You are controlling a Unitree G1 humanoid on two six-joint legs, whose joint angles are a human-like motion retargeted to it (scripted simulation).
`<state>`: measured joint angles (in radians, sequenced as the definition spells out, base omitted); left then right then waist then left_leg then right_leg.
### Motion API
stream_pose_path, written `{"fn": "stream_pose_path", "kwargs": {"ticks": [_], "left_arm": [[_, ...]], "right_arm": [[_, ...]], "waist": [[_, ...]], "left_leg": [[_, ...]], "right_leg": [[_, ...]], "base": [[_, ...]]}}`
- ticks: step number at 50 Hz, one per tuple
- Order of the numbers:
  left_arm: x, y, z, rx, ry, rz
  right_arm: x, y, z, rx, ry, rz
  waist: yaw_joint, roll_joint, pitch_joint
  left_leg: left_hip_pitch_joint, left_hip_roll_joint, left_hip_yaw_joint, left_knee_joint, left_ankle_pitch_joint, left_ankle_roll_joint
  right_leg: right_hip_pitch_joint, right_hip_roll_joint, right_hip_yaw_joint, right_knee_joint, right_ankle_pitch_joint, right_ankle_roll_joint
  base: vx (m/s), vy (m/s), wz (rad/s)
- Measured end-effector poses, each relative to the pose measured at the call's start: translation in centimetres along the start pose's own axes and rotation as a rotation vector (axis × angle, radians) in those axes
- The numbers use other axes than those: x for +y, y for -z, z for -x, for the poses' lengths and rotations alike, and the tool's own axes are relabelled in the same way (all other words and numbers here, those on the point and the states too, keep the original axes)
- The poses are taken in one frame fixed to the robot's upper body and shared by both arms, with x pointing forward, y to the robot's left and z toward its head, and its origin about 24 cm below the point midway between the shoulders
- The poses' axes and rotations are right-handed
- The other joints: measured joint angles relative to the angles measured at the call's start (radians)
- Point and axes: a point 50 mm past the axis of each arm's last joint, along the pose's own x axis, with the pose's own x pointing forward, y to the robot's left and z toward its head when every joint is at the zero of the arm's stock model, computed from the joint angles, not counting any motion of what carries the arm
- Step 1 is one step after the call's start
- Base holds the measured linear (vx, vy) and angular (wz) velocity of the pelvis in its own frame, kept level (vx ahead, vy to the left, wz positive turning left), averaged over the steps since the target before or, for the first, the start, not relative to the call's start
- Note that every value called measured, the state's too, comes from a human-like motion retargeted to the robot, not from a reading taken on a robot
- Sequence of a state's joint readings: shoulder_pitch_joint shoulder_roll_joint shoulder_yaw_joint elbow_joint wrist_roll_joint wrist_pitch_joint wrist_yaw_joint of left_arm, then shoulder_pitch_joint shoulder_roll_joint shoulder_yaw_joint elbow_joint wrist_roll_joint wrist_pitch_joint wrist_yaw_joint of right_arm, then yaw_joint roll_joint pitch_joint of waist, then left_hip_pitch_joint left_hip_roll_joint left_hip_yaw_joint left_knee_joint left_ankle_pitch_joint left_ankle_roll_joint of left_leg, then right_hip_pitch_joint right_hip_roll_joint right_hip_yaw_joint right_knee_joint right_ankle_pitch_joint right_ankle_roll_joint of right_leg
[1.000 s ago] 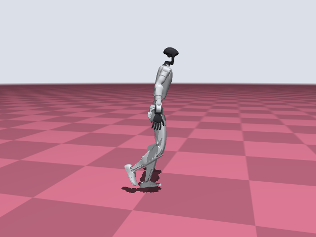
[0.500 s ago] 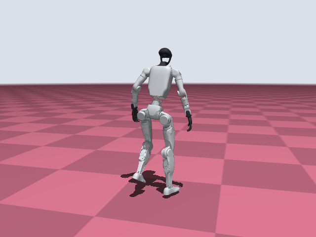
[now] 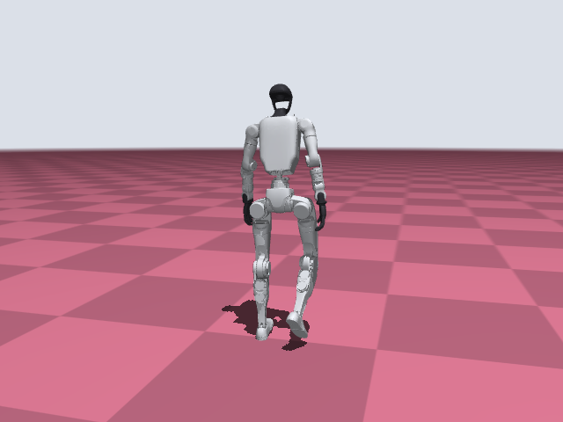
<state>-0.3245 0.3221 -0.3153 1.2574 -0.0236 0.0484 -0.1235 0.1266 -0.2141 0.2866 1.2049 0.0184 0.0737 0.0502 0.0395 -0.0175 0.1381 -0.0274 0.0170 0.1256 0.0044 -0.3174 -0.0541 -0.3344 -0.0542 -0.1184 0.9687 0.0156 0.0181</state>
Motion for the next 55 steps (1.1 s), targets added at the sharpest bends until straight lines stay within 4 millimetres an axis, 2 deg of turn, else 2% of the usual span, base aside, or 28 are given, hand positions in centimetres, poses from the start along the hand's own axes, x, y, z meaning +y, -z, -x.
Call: {"fn": "stream_pose_path", "kwargs": {"ticks": [2,4,7,10,12,13,15,17,20,22,25,28,30,32,35,38,40,42,45,46,48,50,53,55], "left_arm": [[0.9,-5.9,0.2,-0.196,-0.048,-0.007],[1.5,-11.5,1.4,-0.409,-0.066,0.028],[1.9,-18.2,4.3,-0.699,-0.045,0.12],[2.2,-22.1,6.9,-0.872,-0.017,0.189],[2.3,-22.5,7.4,-0.899,-0.008,0.187],[2.2,-22.2,7.2,-0.891,0.0,0.187],[1.8,-20.1,6.1,-0.828,0.02,0.2],[1.0,-16.1,4.3,-0.699,0.043,0.219],[-0.9,-7.3,1.7,-0.425,0.096,0.24],[-2.5,-0.6,1.1,-0.218,0.145,0.261],[-4.4,8.5,2.1,0.087,0.17,0.299],[-5.9,16.5,5.0,0.381,0.187,0.292],[-6.6,20.6,7.3,0.545,0.192,0.292],[-7.2,23.5,9.5,0.665,0.169,0.321],[-8.2,26.1,11.8,0.759,0.108,0.405],[-9.4,26.8,12.6,0.774,0.09,0.471],[-9.9,26.5,12.4,0.768,0.092,0.494],[-9.9,25.5,11.4,0.744,0.104,0.492],[-8.9,22.5,8.7,0.639,0.148,0.416],[-8.2,20.8,7.4,0.583,0.152,0.364],[-6.2,16.7,4.7,0.46,0.122,0.272],[-3.9,11.4,2.2,0.314,0.049,0.211],[-0.6,2.3,0.1,0.032,-0.047,0.186],[1.3,-4.0,0.2,-0.175,-0.087,0.175]], "right_arm": [[0.9,2.2,0.2,0.057,-0.03,-0.007],[1.5,3.9,0.4,0.097,-0.057,-0.01],[1.9,5.6,0.8,0.151,-0.077,-0.01],[1.8,6.3,0.9,0.21,-0.082,0.021],[1.9,5.9,0.8,0.228,-0.098,0.065],[1.8,5.6,0.7,0.233,-0.102,0.084],[1.3,4.6,0.4,0.234,-0.092,0.109],[0.5,2.9,0.1,0.208,-0.06,0.124],[-1.1,-0.8,-0.2,0.121,0.019,0.135],[-2.7,-4.3,-0.2,0.016,0.105,0.118],[-5.5,-10.5,0.8,-0.175,0.247,0.077],[-7.5,-16.6,2.7,-0.361,0.327,0.082],[-8.5,-20.4,4.5,-0.478,0.365,0.107],[-9.3,-23.6,6.4,-0.584,0.407,0.137],[-10.2,-27.1,9.1,-0.728,0.464,0.158],[-10.2,-27.9,9.9,-0.793,0.468,0.144],[-9.8,-26.7,8.9,-0.76,0.445,0.126],[-9.0,-23.8,6.7,-0.659,0.397,0.11],[-6.5,-17.3,3.0,-0.462,0.275,0.115],[-5.6,-14.9,2.0,-0.39,0.234,0.121],[-3.9,-10.0,0.5,-0.246,0.173,0.115],[-2.5,-5.5,-0.1,-0.111,0.139,0.089],[-1.0,0.4,-0.1,0.048,0.089,0.052],[-0.1,3.7,0.3,0.127,0.05,0.035]], "waist": [[-0.05,0.016,-0.003],[-0.1,0.028,-0.008],[-0.171,0.023,-0.006],[-0.227,-0.015,0.023],[-0.23,-0.028,0.03],[-0.222,-0.031,0.026],[-0.196,-0.039,0.01],[-0.158,-0.059,0.001],[-0.106,-0.119,0.003],[-0.098,-0.143,-0.036],[-0.059,-0.15,-0.079],[0.035,-0.181,-0.078],[0.109,-0.203,-0.068],[0.18,-0.204,-0.05],[0.258,-0.15,-0.019],[0.279,-0.103,-0.001],[0.274,-0.098,-0.006],[0.254,-0.096,-0.017],[0.217,-0.073,-0.029],[0.204,-0.068,-0.046],[0.17,-0.062,-0.074],[0.126,-0.051,-0.085],[0.038,-0.018,-0.088],[-0.03,0.001,-0.092]], "left_leg": [[0.036,0.002,-0.032,0.003,-0.006,-0.022],[0.072,0.002,-0.062,0.002,-0.008,-0.039],[0.141,-0.019,-0.115,0.002,-0.014,-0.046],[0.253,-0.052,-0.172,0.004,-0.029,-0.047],[0.32,-0.048,-0.187,0.006,-0.017,-0.051],[0.346,-0.045,-0.189,0.009,0.004,-0.05],[0.388,-0.046,-0.181,0.026,0.082,-0.039],[0.415,-0.066,-0.149,0.085,0.186,-0.008],[0.351,-0.111,-0.04,0.344,0.308,0.066],[0.14,-0.115,0.02,0.667,0.255,0.119],[-0.149,-0.122,0.048,0.963,0.076,0.172],[-0.3,-0.137,0.099,0.936,0.035,0.194],[-0.348,-0.145,0.133,0.79,0.044,0.191],[-0.342,-0.135,0.157,0.545,0.102,0.167],[-0.288,-0.062,0.209,0.165,0.175,0.099],[-0.265,-0.016,0.237,-0.041,0.135,0.018],[-0.25,-0.022,0.195,-0.09,0.147,0.013],[-0.21,-0.031,0.167,-0.078,0.205,0.038],[-0.114,-0.02,0.132,-0.028,0.173,0.066],[-0.104,-0.014,0.115,-0.006,0.144,0.068],[-0.092,-0.009,0.083,0.033,0.096,0.064],[-0.072,-0.008,0.055,0.06,0.059,0.042],[-0.016,-0.004,0.007,0.068,0.022,0.003],[0.023,-0.006,-0.032,0.056,0.008,-0.017]], "right_leg": [[-0.059,-0.033,-0.058,-0.062,-0.058,-0.028],[-0.089,-0.054,-0.103,-0.212,-0.082,-0.037],[-0.062,-0.083,-0.153,-0.579,-0.017,-0.008],[0.015,-0.116,-0.178,-0.945,0.036,0.085],[0.037,-0.106,-0.152,-1.05,0.028,0.131],[0.04,-0.099,-0.128,-1.054,0.032,0.139],[0.072,-0.086,-0.096,-1.056,0.081,0.121],[0.142,-0.09,-0.088,-1.053,0.097,0.095],[0.245,-0.131,-0.038,-1.006,0.017,0.097],[0.247,-0.156,-0.023,-0.966,-0.032,0.103],[0.238,-0.149,-0.006,-0.93,-0.082,0.114],[0.272,-0.144,0.045,-0.926,-0.109,0.129],[0.302,-0.145,0.093,-0.929,-0.12,0.142],[0.345,-0.132,0.142,-0.932,-0.129,0.154],[0.447,-0.066,0.197,-0.938,-0.149,0.169],[0.563,-0.026,0.226,-0.942,-0.15,0.184],[0.615,-0.023,0.238,-0.928,-0.12,0.179],[0.648,-0.016,0.234,-0.879,-0.043,0.154],[0.622,0.018,0.204,-0.652,0.135,0.116],[0.54,0.03,0.184,-0.498,0.182,0.121],[0.364,0.036,0.133,-0.217,0.216,0.115],[0.206,0.014,0.066,-0.026,0.136,0.064],[0.047,-0.011,-0.015,0.03,0.017,0.005],[-0.029,-0.013,-0.046,-0.044,-0.029,0.001]], "base": [[0.75,-0.01,1.13],[0.75,-0.06,1.1],[0.79,-0.14,1.16],[0.88,-0.25,0.98],[0.92,-0.32,0.28],[0.93,-0.34,-0.11],[0.95,-0.35,-0.42],[1.0,-0.36,-0.71],[1.0,-0.33,-0.67],[0.87,-0.25,-0.13],[0.82,-0.2,-0.34],[0.83,-0.15,-1.08],[0.84,-0.07,-1.44],[0.88,0.01,-1.52],[0.95,0.12,-1.28],[1.0,0.2,-0.66],[1.02,0.24,-0.11],[1.04,0.26,0.31],[1.05,0.26,0.5],[0.98,0.23,0.54],[0.91,0.2,0.67],[0.86,0.16,0.84],[0.83,0.11,1.04],[0.82,0.04,1.23]]}}
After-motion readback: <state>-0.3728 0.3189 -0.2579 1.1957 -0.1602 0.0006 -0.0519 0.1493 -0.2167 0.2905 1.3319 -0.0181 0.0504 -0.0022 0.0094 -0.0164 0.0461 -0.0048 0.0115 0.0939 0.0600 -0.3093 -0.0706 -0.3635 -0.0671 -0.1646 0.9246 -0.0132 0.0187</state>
